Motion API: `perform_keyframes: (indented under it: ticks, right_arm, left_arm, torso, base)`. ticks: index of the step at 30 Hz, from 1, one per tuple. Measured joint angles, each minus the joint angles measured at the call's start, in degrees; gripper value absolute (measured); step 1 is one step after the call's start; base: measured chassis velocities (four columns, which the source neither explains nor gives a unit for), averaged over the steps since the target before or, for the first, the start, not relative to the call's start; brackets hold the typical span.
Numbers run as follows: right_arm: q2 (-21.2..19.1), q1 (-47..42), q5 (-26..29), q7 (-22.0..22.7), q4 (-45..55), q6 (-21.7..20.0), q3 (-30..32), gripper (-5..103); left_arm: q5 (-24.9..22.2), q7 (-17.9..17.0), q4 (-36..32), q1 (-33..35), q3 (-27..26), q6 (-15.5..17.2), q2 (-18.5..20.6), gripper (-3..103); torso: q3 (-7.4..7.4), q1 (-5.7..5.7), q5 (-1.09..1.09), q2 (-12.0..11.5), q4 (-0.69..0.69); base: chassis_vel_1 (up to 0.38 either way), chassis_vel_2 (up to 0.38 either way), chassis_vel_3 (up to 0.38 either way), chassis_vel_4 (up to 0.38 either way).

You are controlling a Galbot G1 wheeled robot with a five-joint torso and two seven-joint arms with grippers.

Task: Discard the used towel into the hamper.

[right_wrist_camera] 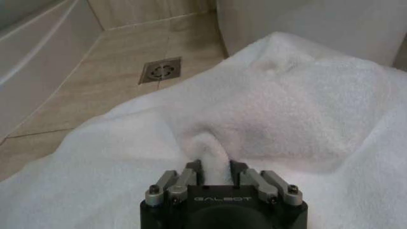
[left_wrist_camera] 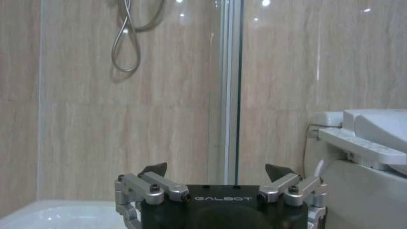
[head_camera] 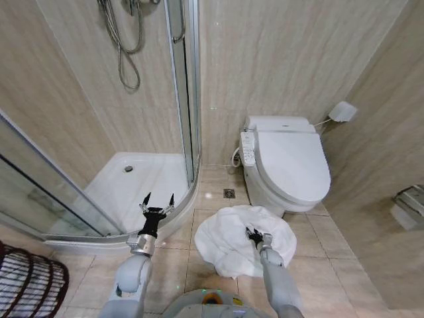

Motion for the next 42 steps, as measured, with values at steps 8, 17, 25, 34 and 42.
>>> perform_keyframes:
  ticks: [8,17,25,34,42]
  right_arm:
    - [0.0,0.7,-0.2,-0.2,-1.4,1.2,0.8,8]
    - [-0.5,0.8,-0.1,-0.5,-1.6,3.0,1.1,3]
    - [-0.1,-1.5,-6.9,2.5,3.1,10.1,1.1,3]
    - [0.3,-6.1,-13.5,4.5,14.5,16.4,-3.1,3]
    - [-0.5,-11.4,-12.7,3.6,28.1,15.9,-8.7,3]
  left_arm:
    - [0.0,0.0,-0.2,0.1,-0.1,0.1,0.0,100]
    - [0.0,0.0,-0.5,0.1,0.0,0.1,-0.2,100]
    - [0.1,0.0,-0.7,0.1,0.0,0.1,-0.2,100]
    - [0.1,0.0,-0.9,0.0,0.5,0.0,-0.5,100]
    - [0.0,0.0,-1.2,0.1,0.4,-0.2,-0.5,100]
  torso:
    - [0.00,0.00,0.00,0.0,0.00]
    - [0.00,0.00,0.01,0.0,0.00]
    - [0.00,0.00,0.00,0.0,0.00]
    - [0.00,0.00,0.00,0.0,0.00]
    - [0.00,0.00,-0.01,0.0,0.00]
  base:
    - [0.000,0.000,0.000,0.000]
    - [0.000,0.000,0.000,0.000]
    - [0.000,0.000,0.000,0.000]
    - [0.000,0.000,0.000,0.000]
    - [0.000,0.000,0.000,0.000]
